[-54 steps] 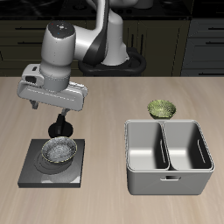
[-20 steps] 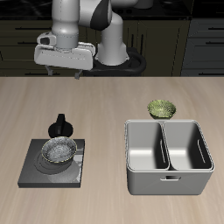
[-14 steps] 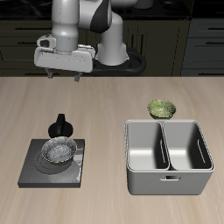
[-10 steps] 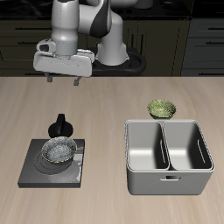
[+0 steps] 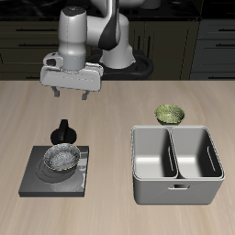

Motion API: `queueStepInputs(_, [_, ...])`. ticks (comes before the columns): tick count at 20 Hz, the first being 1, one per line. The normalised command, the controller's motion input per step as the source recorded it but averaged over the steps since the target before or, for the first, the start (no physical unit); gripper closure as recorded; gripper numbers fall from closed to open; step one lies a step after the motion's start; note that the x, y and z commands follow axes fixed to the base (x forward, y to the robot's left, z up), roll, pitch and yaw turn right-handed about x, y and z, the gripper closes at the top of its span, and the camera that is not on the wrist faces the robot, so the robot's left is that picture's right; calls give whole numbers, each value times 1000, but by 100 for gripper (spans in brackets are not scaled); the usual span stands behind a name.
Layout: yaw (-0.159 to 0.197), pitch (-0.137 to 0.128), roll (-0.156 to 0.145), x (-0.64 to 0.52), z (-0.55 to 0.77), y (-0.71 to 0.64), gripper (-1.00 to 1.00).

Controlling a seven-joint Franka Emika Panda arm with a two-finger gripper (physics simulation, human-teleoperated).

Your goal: Place the black bowl on the flat stove and turn on the flat stove

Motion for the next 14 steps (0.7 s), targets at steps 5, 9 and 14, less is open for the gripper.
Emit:
queueStepInputs(5, [3,-33,-5,-43,-95,-5,-100])
queueStepInputs(9, [-24,-42,-18,-88,-120,-207,-100])
queueStepInputs(14, [-12,-11,-17,-25,-123,-148,-100])
